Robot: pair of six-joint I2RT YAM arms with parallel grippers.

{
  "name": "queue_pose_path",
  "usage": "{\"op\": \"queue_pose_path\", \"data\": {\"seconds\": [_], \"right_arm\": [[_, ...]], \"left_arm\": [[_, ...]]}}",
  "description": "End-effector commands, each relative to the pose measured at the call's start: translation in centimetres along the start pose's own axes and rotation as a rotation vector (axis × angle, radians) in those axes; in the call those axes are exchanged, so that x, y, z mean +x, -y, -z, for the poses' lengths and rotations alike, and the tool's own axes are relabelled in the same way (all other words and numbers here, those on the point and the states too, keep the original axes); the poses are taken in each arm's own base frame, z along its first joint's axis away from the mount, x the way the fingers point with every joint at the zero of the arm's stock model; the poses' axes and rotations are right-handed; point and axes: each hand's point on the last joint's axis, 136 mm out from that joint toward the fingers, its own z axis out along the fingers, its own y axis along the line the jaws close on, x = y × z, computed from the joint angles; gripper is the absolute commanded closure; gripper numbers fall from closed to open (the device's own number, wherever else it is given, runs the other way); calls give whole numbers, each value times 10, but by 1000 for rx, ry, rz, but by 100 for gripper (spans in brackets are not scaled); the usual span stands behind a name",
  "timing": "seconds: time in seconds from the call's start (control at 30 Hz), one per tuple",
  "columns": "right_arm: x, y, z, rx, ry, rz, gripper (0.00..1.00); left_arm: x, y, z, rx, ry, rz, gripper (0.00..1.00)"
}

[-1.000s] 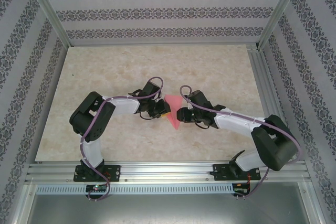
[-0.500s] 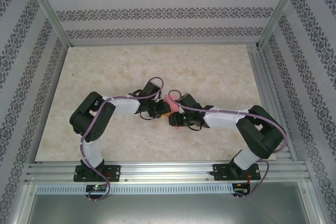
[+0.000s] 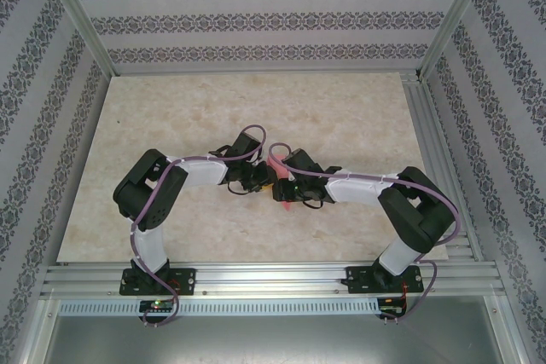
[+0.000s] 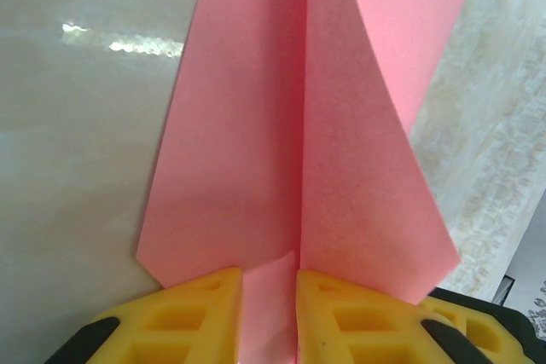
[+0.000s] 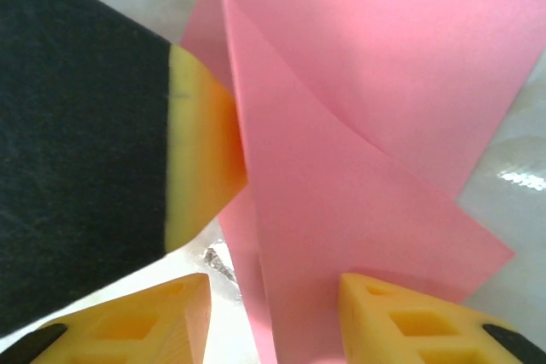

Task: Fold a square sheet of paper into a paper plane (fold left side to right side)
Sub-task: Fourth fold the wing at the center of the table.

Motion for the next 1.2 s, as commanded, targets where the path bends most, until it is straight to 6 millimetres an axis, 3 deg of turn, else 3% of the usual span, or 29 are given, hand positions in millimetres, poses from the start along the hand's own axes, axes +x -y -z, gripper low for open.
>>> {"op": "queue_pose_path", "data": {"seconds": [0.0, 0.27, 0.83, 1.17], "right_arm": [[-5, -1, 3, 34, 16, 33, 56], [-4, -15, -6, 20, -13, 74, 61], [-7, -8, -5, -45, 19, 19, 96], [-4, -3, 0, -119, 44, -11, 99]], "left_arm": [[3, 8, 1, -4, -2, -24, 74], [2, 8, 0, -2, -5, -21, 74], [4, 6, 2, -8, -1, -24, 74], [3, 7, 8, -22, 17, -37, 73]]}}
